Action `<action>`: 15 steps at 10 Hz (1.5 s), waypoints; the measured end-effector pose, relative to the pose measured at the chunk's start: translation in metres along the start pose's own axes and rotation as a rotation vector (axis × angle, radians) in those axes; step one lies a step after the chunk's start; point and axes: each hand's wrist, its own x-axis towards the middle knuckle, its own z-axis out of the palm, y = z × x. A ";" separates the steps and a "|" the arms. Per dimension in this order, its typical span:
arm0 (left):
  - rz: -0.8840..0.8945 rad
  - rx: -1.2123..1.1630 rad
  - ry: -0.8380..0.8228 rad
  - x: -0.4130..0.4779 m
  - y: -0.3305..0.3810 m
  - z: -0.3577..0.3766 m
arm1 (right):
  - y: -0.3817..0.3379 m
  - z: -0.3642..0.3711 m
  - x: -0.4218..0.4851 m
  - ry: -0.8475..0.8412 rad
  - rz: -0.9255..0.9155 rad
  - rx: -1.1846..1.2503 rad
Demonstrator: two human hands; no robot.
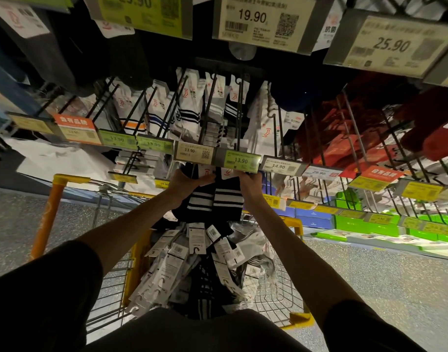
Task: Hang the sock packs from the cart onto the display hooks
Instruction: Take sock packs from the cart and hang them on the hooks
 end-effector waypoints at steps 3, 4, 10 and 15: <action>-0.102 0.034 0.022 -0.018 0.002 -0.007 | 0.012 0.001 0.046 0.015 0.312 0.001; -0.105 0.031 -0.028 -0.022 -0.004 -0.005 | 0.008 0.008 0.027 0.051 0.202 -0.145; -0.155 -0.077 -0.085 -0.050 -0.013 -0.003 | 0.045 -0.030 -0.086 -0.135 0.221 -0.073; -0.140 -0.094 -0.128 -0.049 -0.002 -0.008 | 0.034 -0.036 -0.065 -0.146 0.019 -0.072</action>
